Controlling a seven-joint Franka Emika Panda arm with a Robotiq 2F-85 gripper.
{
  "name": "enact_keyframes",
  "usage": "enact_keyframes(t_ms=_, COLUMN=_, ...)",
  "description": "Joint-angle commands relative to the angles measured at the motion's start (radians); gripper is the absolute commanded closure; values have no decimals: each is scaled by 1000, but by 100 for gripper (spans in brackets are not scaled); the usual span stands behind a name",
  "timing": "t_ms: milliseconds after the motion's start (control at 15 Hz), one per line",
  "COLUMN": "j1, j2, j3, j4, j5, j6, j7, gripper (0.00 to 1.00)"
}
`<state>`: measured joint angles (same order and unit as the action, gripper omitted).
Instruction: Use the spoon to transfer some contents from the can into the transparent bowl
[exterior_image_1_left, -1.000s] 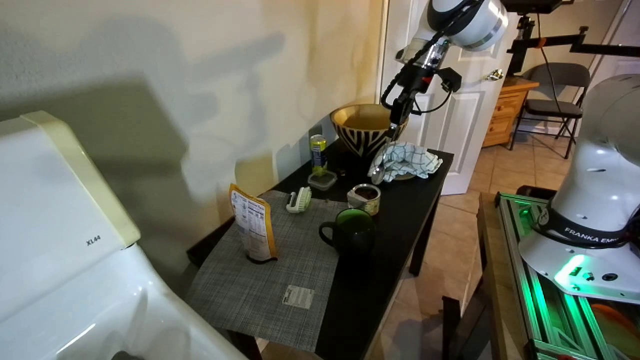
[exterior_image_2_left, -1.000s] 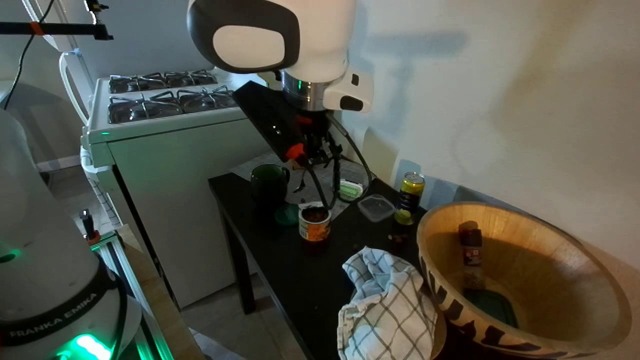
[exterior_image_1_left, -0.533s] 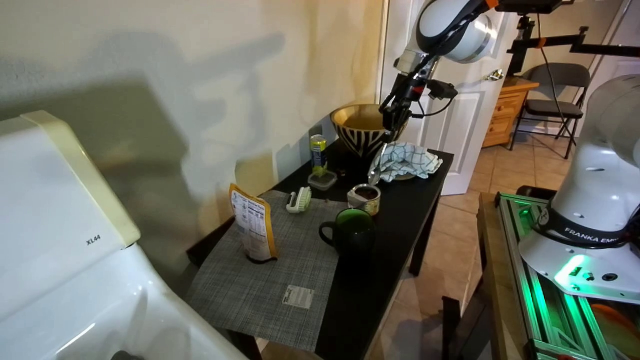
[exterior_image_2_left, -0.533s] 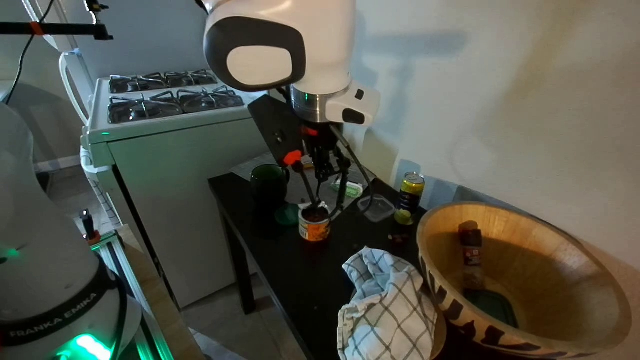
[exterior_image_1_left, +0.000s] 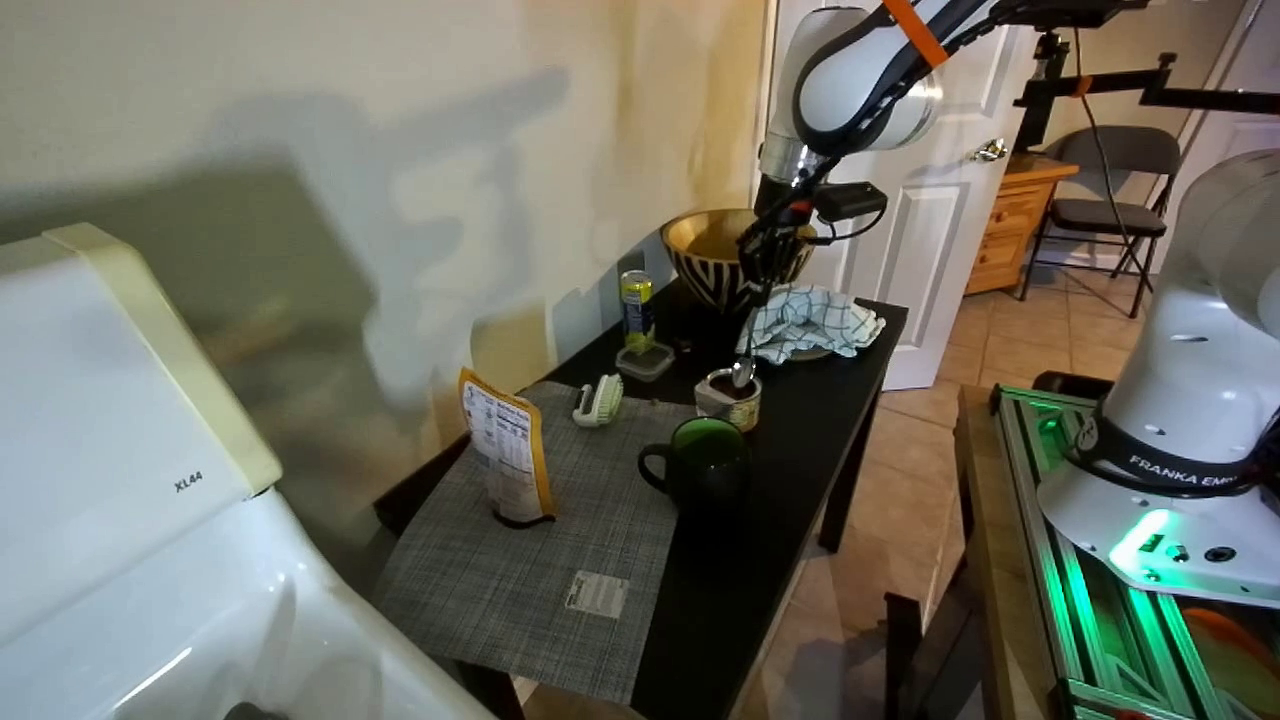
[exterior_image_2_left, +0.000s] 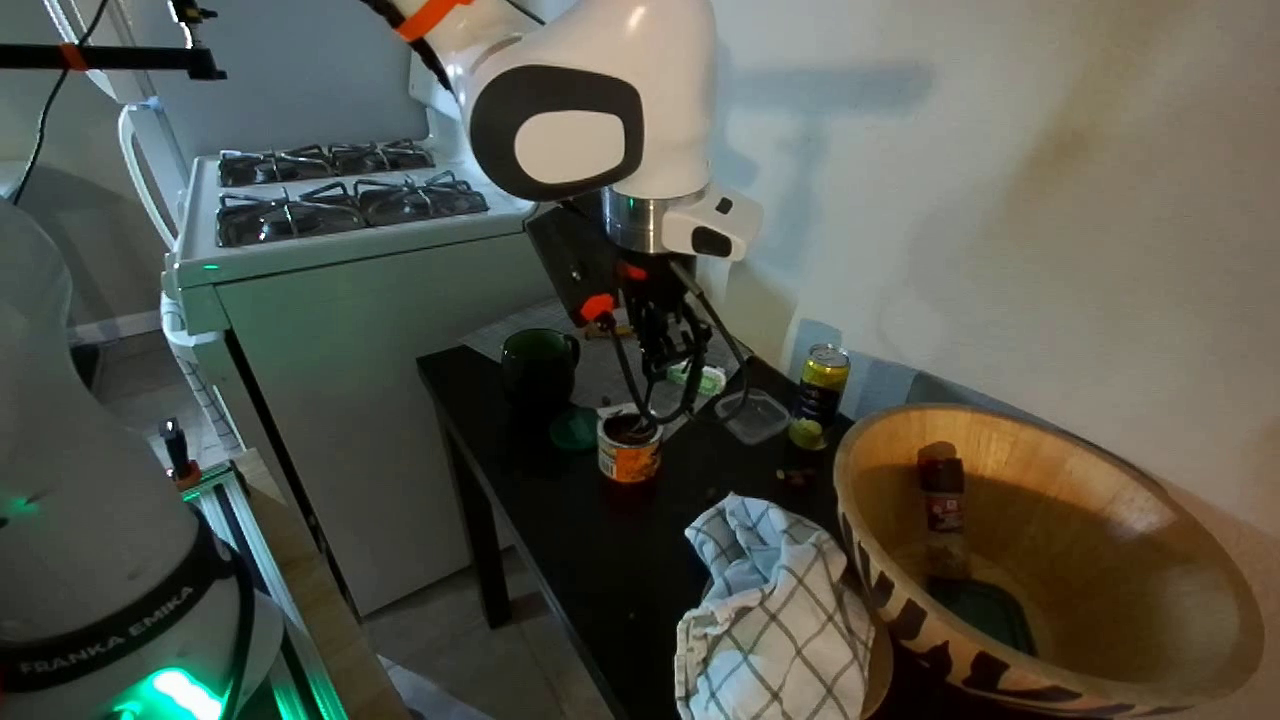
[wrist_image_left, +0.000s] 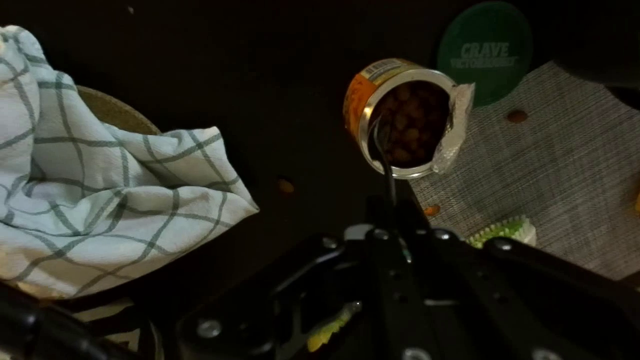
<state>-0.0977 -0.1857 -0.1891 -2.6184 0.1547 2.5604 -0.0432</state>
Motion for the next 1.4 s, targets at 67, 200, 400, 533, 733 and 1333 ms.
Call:
enact_keyframes(t_ms=67, j1=-39, j2=47, j3=47, j4=42, j5=-120, j6=-4, j7=132, gripper=98)
enact_keyframes(t_ms=200, j1=-39, j2=54, j3=54, j4=48, j5=-140, j6=4, j7=153, gripper=98)
enact_keyframes(t_ms=400, j1=-44, j2=61, j3=68, j4=61, j5=-198, j6=-9, j7=202, gripper=98)
enact_keyframes(t_ms=533, j1=-50, j2=66, j3=85, j4=70, j5=-276, j6=-18, j7=270, gripper=98)
enact_keyframes(t_ms=733, j1=-56, j2=83, j3=117, j4=86, j5=-416, j6=-50, j7=390, gripper=98)
enact_keyframes(t_ms=1333, j1=-28, j2=157, j3=99, j4=90, j5=-289, j6=21, j7=281, gripper=98)
